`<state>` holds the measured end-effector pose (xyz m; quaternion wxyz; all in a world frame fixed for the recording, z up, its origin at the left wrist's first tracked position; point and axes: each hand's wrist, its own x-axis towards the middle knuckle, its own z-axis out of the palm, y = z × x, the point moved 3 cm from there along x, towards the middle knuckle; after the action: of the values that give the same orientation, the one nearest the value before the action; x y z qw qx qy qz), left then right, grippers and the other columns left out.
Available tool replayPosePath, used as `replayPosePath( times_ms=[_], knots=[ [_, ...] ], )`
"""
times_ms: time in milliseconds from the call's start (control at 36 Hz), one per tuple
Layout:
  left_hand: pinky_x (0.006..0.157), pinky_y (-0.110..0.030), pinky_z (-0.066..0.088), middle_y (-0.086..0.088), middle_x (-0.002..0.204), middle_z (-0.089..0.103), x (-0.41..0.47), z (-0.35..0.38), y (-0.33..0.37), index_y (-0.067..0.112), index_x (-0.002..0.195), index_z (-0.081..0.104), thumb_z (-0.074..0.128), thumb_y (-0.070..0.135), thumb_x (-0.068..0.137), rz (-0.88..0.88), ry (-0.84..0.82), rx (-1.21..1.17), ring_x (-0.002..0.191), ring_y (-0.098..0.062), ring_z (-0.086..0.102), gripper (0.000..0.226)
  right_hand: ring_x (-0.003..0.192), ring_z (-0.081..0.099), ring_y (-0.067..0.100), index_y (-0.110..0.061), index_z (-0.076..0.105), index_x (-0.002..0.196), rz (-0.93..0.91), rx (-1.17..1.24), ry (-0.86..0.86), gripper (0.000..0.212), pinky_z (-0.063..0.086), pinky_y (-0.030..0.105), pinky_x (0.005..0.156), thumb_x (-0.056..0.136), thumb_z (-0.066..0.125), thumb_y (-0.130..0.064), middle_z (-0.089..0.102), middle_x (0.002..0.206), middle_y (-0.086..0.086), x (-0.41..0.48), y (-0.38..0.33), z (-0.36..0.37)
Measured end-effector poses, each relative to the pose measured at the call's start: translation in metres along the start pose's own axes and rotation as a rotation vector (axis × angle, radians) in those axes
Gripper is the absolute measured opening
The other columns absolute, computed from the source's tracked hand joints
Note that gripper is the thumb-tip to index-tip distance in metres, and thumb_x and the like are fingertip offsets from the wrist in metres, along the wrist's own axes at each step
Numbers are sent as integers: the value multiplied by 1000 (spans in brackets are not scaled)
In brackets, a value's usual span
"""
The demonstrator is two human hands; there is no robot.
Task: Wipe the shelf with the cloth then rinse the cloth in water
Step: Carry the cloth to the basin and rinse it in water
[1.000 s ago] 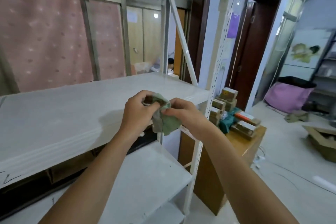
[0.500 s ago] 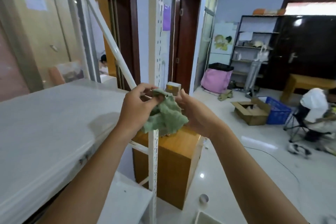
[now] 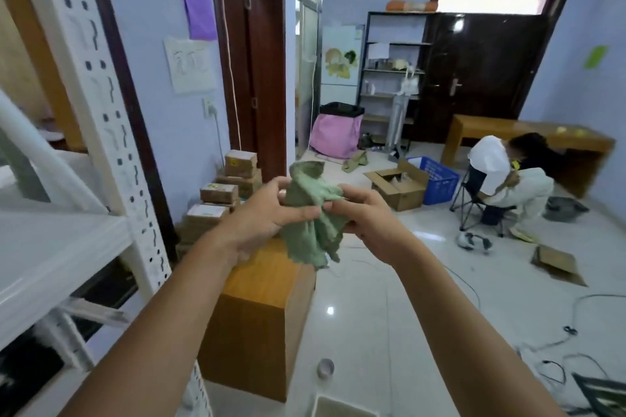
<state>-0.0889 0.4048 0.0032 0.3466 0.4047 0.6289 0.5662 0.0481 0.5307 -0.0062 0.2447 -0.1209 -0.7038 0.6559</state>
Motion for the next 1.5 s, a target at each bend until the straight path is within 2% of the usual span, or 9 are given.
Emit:
replayPosePath(
  times_ms=[361, 528, 639, 778, 1028, 1139, 1278, 1389, 1500],
  knots=[
    [88, -40, 62, -5, 100, 80, 109, 90, -15, 12, 103, 79, 76, 18, 90, 28, 11, 174, 97, -23, 76, 14, 100, 69, 32, -5, 68, 109, 219, -141, 307, 19, 57, 47, 91, 93, 63, -13, 71, 109, 18, 23, 52, -171],
    [94, -52, 59, -12, 98, 78, 149, 111, -35, 10, 95, 79, 78, 20, 89, 2, -9, 180, 100, -35, 73, 12, 106, 60, 9, -24, 53, 129, 257, -508, 541, 46, 52, 30, 85, 90, 65, -45, 59, 120, -11, 14, 90, -194],
    [95, -52, 58, -10, 97, 77, 174, 120, -52, 16, 92, 79, 77, 27, 90, -17, -69, 184, 100, -33, 73, 11, 104, 63, 0, -29, 62, 120, 223, -435, 394, 37, 51, 19, 82, 89, 67, -49, 66, 113, -17, 9, 108, -185],
    [85, -39, 58, -1, 94, 75, 192, 127, -69, 22, 93, 78, 72, 31, 94, 15, -253, 245, 98, -26, 71, 11, 110, 64, 10, -27, 60, 127, 227, -344, 202, 38, 55, 36, 95, 92, 67, -40, 67, 118, -9, 17, 126, -172],
    [76, -38, 59, 8, 82, 71, 235, 108, -111, 21, 89, 75, 76, 24, 89, 60, -360, 249, 89, -19, 69, 3, 76, 66, 18, -10, 66, 102, 286, -269, 337, 19, 54, 31, 62, 88, 75, -19, 67, 91, 13, 43, 154, -167],
    [87, -37, 60, 6, 104, 70, 253, 106, -162, 29, 101, 68, 82, 27, 81, 46, -304, 239, 103, -15, 67, 25, 76, 65, 17, -10, 67, 96, 351, -284, 362, 18, 52, 33, 63, 86, 77, -21, 68, 88, 10, 48, 184, -169],
    [114, -33, 41, 8, 142, 54, 256, 108, -236, 29, 142, 46, 86, 38, 78, -178, -430, 172, 132, -8, 51, 76, 71, 62, 10, -9, 66, 93, 453, -236, 276, 17, 47, 23, 58, 87, 77, -22, 65, 78, -3, 55, 234, -170],
    [98, -38, 57, 0, 115, 77, 253, 121, -298, 21, 125, 67, 78, 32, 86, -401, -505, -23, 110, -17, 72, 42, 72, 62, 13, -8, 67, 92, 514, -172, 226, 18, 47, 24, 57, 87, 77, -22, 65, 79, 0, 59, 284, -179],
    [88, -38, 58, -9, 110, 78, 256, 139, -375, 11, 119, 69, 79, 29, 78, -546, -339, -255, 103, -26, 74, 46, 71, 64, 13, -7, 68, 93, 639, -86, 193, 18, 47, 23, 53, 85, 79, -18, 66, 79, 1, 56, 348, -200]
  ],
)
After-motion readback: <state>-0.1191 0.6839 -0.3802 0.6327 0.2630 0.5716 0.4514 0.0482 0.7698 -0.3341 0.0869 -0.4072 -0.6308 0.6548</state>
